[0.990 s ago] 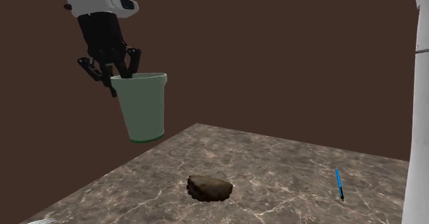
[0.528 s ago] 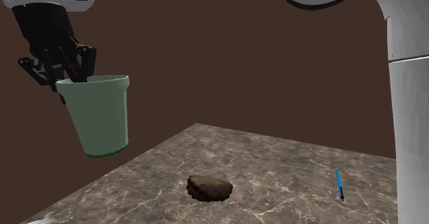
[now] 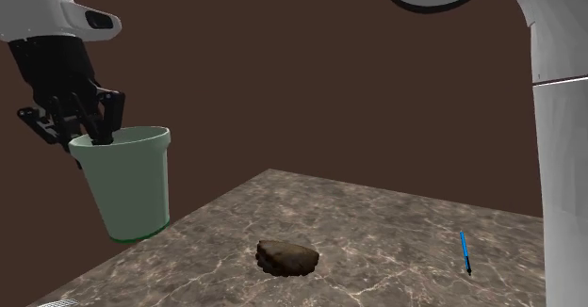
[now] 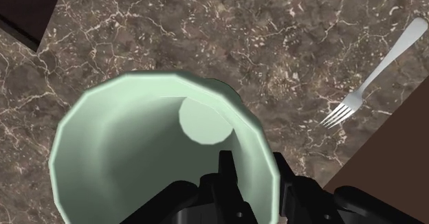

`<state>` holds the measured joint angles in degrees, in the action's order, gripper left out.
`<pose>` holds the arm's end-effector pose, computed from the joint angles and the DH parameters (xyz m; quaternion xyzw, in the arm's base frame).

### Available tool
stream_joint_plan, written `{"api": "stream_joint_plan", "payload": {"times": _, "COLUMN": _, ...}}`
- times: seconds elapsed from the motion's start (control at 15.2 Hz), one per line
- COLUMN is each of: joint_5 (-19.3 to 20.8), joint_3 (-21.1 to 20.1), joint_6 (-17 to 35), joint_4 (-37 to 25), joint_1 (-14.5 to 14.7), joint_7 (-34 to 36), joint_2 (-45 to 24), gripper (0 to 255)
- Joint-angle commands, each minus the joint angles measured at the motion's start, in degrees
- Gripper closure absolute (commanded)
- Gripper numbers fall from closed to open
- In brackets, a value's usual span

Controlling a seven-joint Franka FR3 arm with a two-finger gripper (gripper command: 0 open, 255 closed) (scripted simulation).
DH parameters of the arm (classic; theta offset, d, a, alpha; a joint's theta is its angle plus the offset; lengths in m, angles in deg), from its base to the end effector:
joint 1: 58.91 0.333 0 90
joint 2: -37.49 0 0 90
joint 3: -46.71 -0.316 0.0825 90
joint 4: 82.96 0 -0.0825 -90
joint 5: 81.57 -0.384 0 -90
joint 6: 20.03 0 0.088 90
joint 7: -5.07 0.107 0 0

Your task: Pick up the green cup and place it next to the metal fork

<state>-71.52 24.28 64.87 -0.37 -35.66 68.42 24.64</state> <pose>0.4537 0.4010 0.5564 0.9835 -0.1542 -0.0118 0.0941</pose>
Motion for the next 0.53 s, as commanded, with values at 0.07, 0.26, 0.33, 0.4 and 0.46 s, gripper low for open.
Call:
{"api": "stream_joint_plan", "payload": {"times": 0.07, "joint_5": -0.22, "joint_3": 0.06, "joint_6": 2.49, "joint_4": 3.03, "joint_1": -0.28, "joint_7": 0.13, "joint_2": 0.65, "gripper": 255}}
{"api": "stream_joint_plan", "payload": {"times": 0.26, "joint_5": -0.29, "joint_3": 0.12, "joint_6": 4.88, "joint_4": 5.63, "joint_1": -0.46, "joint_7": 0.3, "joint_2": 0.87, "gripper": 255}}
{"api": "stream_joint_plan", "payload": {"times": 0.33, "joint_5": -0.3, "joint_3": 0.13, "joint_6": 5.66, "joint_4": 6.46, "joint_1": -0.51, "joint_7": 0.37, "joint_2": 0.91, "gripper": 255}}
{"api": "stream_joint_plan", "payload": {"times": 0.4, "joint_5": -0.3, "joint_3": 0.15, "joint_6": 6.44, "joint_4": 7.26, "joint_1": -0.56, "joint_7": 0.44, "joint_2": 0.94, "gripper": 255}}
{"api": "stream_joint_plan", "payload": {"times": 0.46, "joint_5": -0.29, "joint_3": 0.17, "joint_6": 7.21, "joint_4": 8.05, "joint_1": -0.6, "joint_7": 0.51, "joint_2": 0.95, "gripper": 255}}
